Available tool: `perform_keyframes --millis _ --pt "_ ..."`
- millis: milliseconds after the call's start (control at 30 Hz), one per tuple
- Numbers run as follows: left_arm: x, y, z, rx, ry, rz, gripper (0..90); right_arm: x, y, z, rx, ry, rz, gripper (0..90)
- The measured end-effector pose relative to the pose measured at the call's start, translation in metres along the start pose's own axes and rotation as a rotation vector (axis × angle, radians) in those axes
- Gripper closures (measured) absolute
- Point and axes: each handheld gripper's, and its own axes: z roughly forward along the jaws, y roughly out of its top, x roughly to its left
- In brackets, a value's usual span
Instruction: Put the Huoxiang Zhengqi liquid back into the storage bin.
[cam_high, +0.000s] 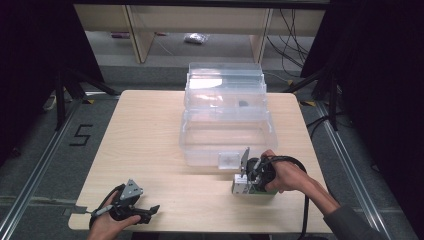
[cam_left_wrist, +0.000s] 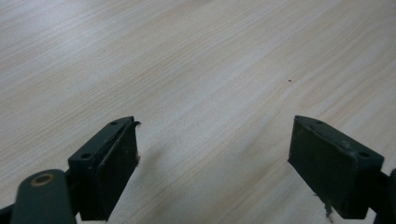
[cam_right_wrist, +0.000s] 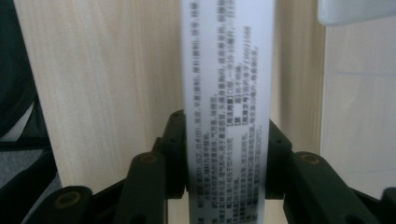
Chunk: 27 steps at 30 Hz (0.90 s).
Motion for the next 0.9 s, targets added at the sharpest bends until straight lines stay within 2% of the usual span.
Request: perform_keyframes --millis 33,133,200,267,333,400,467,533,567,600,633,667,700,800,833,867,900 --pt "0.0 0.0 0.0 0.0 -0.002 0.0 15.1 -0.001 0.0 0.001 -0.009 -0.001 -0.021 63.7" --pt "0.0 0.0 0.0 0.0 -0.002 0.0 15.1 0.0 0.0 0.0 -0.001 0.014 -0.003 63.9" --pt "0.0 0.0 0.0 0.0 -0.003 0.0 15.1 0.0 0.0 0.0 -0.01 0.019 0.003 63.9" --pt "0.0 0.0 0.0 0.0 -0.002 -0.001 15.1 -0.001 -0.001 -0.001 -0.019 0.027 -0.013 64.0" --pt "0.0 0.0 0.0 0.001 -0.002 -0.001 15.1 0.0 -0.002 -0.005 -0.029 0.029 0.004 63.9" --pt "0.0 0.0 0.0 0.001 -0.001 -0.002 15.1 0.001 -0.003 -0.011 -0.026 0.033 0.02 64.0" --pt "0.0 0.0 0.0 0.001 -0.001 -0.002 15.1 -0.001 -0.003 -0.017 -0.033 0.03 -0.015 63.9" --pt "0.0 0.0 0.0 0.001 -0.002 -0.001 15.1 -0.002 -0.004 -0.022 -0.031 0.028 -0.006 63.9" --pt "0.0 0.0 0.0 0.0 -0.002 -0.002 15.1 -0.004 -0.005 -0.028 -0.046 0.021 -0.034 63.9" --pt "0.0 0.0 0.0 0.0 -0.002 -0.002 15.1 -0.004 -0.005 -0.028 -0.046 0.021 -0.034 63.9" --pt "0.0 0.0 0.0 0.0 -0.003 0.0 15.1 -0.003 -0.006 -0.035 -0.037 0.029 0.001 63.9" --pt "0.0 0.0 0.0 0.0 -0.003 0.0 15.1 -0.003 -0.006 -0.035 -0.037 0.029 0.001 63.9" --pt "0.0 0.0 0.0 -0.002 0.0 -0.014 15.1 -0.004 -0.008 -0.041 -0.062 0.008 -0.016 63.9" --pt "0.0 0.0 0.0 0.0 0.0 -0.016 15.1 -0.006 -0.01 -0.047 -0.072 0.009 -0.024 64.0" --pt "0.0 0.0 0.0 0.001 -0.001 -0.016 15.1 -0.008 -0.01 -0.05 -0.078 0.003 -0.054 63.9" --pt "-0.001 0.0 0.0 0.002 0.0 -0.013 15.1 -0.008 -0.011 -0.053 -0.071 0.003 -0.028 63.9" --pt "-0.001 0.0 0.0 0.001 -0.001 -0.013 15.1 -0.011 -0.012 -0.06 -0.082 -0.001 -0.043 64.0"
